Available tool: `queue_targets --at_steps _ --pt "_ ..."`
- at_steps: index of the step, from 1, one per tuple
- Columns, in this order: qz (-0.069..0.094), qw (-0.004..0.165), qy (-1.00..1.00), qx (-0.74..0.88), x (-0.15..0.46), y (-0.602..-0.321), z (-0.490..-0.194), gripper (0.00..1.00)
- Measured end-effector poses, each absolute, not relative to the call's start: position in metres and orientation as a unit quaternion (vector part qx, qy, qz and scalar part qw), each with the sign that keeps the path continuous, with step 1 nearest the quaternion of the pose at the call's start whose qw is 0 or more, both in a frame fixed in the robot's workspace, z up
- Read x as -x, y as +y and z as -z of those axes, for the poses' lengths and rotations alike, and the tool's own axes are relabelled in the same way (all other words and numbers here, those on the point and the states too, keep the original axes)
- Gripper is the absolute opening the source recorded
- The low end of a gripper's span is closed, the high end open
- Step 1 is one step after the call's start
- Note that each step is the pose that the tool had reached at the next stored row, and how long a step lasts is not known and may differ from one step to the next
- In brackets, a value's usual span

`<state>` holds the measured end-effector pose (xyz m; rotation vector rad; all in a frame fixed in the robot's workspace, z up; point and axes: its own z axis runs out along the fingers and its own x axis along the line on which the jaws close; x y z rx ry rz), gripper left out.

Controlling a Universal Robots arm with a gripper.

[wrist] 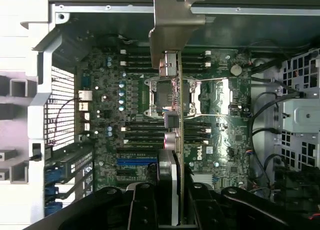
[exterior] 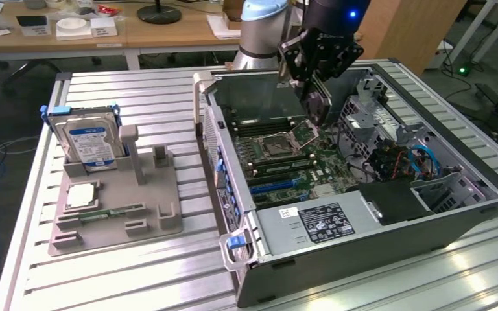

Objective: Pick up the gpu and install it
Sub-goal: 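Pick up the gpu and move the gpu toward the slot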

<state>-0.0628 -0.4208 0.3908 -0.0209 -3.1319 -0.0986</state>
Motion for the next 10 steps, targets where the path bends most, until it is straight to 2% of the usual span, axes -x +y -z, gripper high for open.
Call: queue_targets --at_steps 10 --pt "0.031 0.004 -0.999 0.007 0.046 -0.421 -0.389 0.28"
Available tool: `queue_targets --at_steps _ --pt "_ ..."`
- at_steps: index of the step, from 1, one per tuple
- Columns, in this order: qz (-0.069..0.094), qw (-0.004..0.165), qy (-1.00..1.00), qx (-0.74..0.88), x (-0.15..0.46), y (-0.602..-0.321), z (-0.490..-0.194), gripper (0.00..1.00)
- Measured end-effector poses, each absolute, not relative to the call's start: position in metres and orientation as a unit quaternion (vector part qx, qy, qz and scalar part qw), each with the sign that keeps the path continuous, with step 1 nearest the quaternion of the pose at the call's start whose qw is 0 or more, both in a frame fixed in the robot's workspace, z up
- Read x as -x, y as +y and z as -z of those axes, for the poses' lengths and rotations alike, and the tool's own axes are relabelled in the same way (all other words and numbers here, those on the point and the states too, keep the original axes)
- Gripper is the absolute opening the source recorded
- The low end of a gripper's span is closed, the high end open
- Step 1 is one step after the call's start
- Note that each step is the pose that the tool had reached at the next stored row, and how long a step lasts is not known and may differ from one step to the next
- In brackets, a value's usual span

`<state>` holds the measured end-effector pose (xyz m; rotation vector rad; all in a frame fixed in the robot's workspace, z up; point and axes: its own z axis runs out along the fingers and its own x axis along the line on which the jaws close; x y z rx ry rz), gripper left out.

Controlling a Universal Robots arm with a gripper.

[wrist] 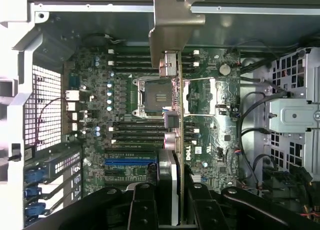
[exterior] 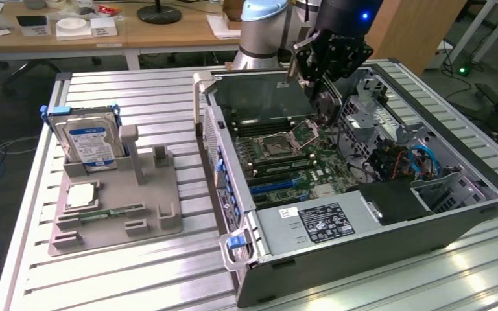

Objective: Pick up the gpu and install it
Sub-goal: 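Pick up the gpu and move the gpu toward the slot, then insert the gpu into the slot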

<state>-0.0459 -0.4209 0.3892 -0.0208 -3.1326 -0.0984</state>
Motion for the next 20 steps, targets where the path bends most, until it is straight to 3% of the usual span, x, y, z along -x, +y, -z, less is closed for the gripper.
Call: queue_targets --at_steps 20 --pt "0.031 0.004 -0.999 -0.018 0.0459 -0.4209 -0.3891 0.28"
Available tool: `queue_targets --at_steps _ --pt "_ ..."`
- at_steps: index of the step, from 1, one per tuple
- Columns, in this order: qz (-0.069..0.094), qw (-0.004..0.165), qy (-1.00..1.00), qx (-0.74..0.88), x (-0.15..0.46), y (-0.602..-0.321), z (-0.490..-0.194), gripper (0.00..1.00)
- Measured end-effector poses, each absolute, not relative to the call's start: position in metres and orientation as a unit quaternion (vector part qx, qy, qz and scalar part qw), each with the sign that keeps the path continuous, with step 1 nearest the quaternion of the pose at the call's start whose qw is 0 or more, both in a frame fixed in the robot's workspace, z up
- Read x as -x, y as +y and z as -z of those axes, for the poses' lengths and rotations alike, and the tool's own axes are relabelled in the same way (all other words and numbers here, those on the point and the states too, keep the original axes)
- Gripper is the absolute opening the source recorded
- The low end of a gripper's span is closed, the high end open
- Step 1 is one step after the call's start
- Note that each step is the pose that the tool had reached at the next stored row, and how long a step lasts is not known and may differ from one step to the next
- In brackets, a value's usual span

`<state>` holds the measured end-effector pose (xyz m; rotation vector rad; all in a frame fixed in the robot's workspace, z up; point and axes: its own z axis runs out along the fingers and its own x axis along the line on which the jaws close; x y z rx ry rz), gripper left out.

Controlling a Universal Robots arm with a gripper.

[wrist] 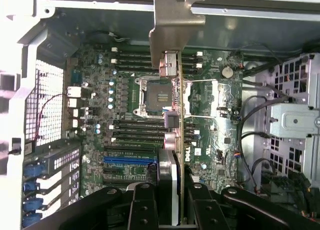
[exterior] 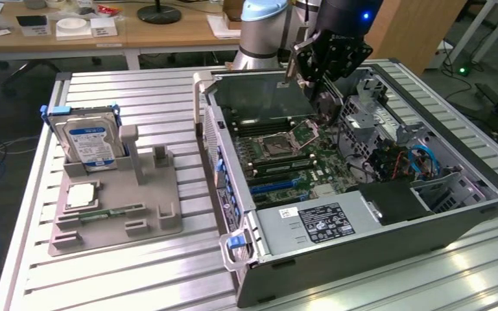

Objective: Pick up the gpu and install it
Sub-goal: 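Insert the gpu into the slot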

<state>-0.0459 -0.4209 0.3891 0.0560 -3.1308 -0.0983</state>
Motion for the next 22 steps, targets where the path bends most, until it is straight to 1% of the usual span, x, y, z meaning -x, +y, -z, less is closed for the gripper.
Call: queue_targets --at_steps 22 --pt "0.03 0.01 -0.979 -0.199 0.0459 -0.4209 -0.389 0.28"
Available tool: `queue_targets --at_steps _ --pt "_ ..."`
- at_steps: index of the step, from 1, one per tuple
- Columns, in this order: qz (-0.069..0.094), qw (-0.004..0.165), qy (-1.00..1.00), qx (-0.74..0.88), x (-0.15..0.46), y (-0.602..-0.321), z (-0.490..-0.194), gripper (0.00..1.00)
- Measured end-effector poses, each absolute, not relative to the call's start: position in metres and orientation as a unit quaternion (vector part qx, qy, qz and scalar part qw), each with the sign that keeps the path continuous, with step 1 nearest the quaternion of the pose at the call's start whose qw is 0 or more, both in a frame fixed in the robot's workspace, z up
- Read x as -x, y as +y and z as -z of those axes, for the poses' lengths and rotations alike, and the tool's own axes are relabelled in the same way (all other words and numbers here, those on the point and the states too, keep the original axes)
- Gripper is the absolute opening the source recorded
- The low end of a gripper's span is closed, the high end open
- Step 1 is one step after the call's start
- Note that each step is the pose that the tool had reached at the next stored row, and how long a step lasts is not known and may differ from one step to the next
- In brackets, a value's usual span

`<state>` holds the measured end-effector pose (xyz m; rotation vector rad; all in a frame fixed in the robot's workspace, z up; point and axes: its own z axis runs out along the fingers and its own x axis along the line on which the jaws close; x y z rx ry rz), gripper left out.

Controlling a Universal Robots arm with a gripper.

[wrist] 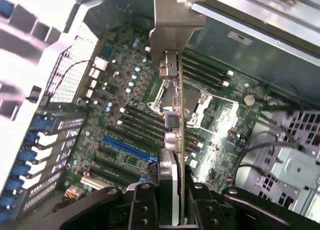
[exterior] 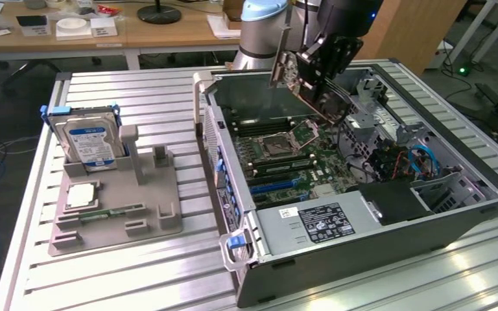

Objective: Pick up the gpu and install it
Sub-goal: 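Insert the gpu into the slot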

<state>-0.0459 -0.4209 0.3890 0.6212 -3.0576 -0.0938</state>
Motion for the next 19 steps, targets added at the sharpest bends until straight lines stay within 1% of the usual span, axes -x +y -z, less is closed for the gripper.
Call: queue_targets --at_steps 19 --pt "0.028 0.015 -0.935 -0.353 0.0459 -0.4209 -0.3882 0.28"
